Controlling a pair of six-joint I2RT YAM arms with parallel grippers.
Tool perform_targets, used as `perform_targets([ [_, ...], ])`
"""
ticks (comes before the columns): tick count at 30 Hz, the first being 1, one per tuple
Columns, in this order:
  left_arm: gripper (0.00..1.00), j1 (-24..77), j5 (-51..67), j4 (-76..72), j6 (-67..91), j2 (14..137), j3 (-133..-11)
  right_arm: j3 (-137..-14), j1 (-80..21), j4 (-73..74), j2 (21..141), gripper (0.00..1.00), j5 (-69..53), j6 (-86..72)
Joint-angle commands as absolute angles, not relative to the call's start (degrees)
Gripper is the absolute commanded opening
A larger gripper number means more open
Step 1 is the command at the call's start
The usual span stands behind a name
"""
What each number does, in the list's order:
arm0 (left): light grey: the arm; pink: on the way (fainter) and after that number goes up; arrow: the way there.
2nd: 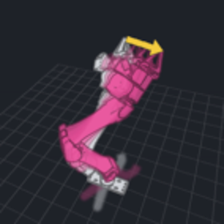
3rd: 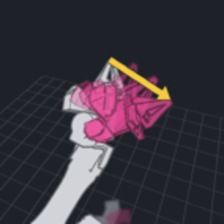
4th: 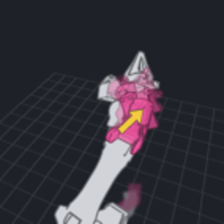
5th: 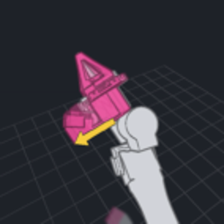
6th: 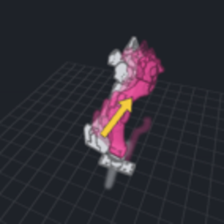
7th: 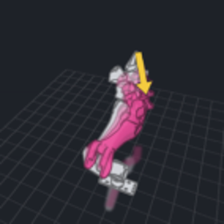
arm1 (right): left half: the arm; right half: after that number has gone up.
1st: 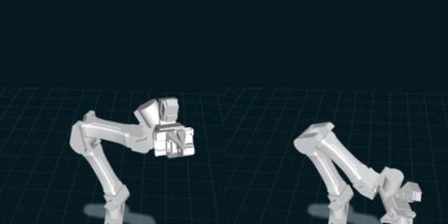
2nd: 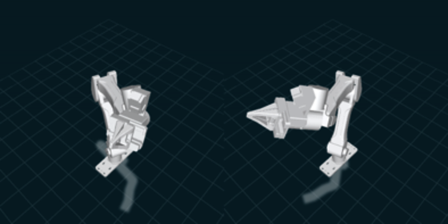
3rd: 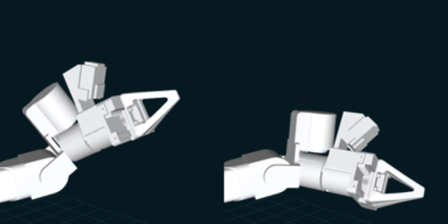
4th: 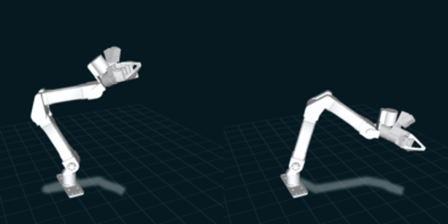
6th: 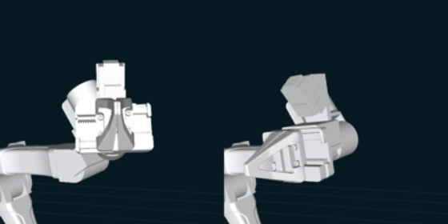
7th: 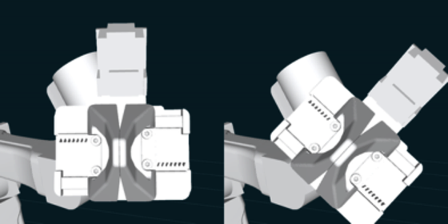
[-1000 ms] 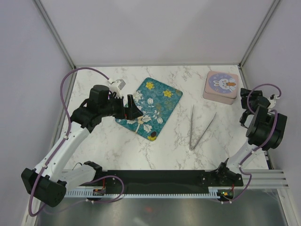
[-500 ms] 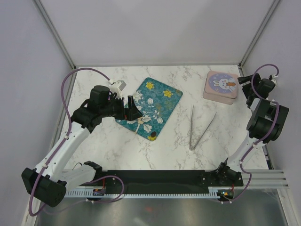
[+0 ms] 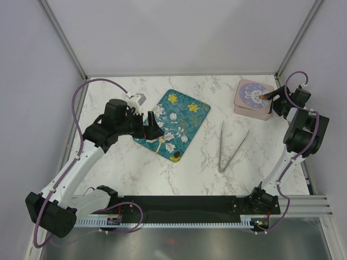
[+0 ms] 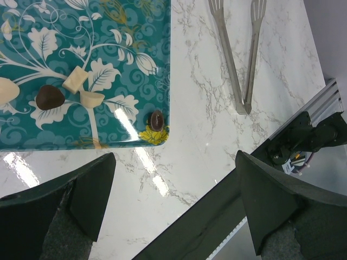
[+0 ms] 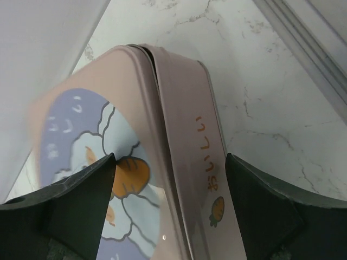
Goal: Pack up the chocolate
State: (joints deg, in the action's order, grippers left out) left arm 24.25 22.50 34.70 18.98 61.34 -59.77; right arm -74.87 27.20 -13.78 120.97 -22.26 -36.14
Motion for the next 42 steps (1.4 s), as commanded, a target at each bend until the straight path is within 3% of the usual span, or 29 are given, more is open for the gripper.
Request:
perform_targets([
  [1,1.0,24.35,21.36,34.19,16.7,61.08,-59.41,-75.41,26.11,-11.07,121.9,0.89,-23.29,-32.0],
  [7,1.0,24.35,21.18,34.19,16.87,60.47,-59.33,-70.93,25.84,-14.5,120.68,0.74,-24.26,-31.02],
  [16,1.0,24.35,21.44,34.1,17.23,60.29,-59.68,-72.94,26.1,-15.91,118.22,0.87,-26.37,-33.22],
  [23,0.98,24.35,23.29,26.91,18.98,66.43,-67.22,-75.15,25.49,-14.85,119.0,0.86,-28.82,-32.44],
  [34,0.81,24.78,26.19,-10.51,29.43,90.94,-72.15,-70.75,21.28,-19.34,117.95,0.76,-32.78,-28.13],
  [38,0.66,25.75,30.14,-13.97,31.64,106.91,-82.84,-72.15,20.48,-18.2,118.21,0.76,-34.36,-26.89],
  [42,0.64,27.24,31.47,-14.76,30.68,117.56,-93.76,-73.03,20.3,-18.46,118.13,0.74,-35.24,-26.46],
])
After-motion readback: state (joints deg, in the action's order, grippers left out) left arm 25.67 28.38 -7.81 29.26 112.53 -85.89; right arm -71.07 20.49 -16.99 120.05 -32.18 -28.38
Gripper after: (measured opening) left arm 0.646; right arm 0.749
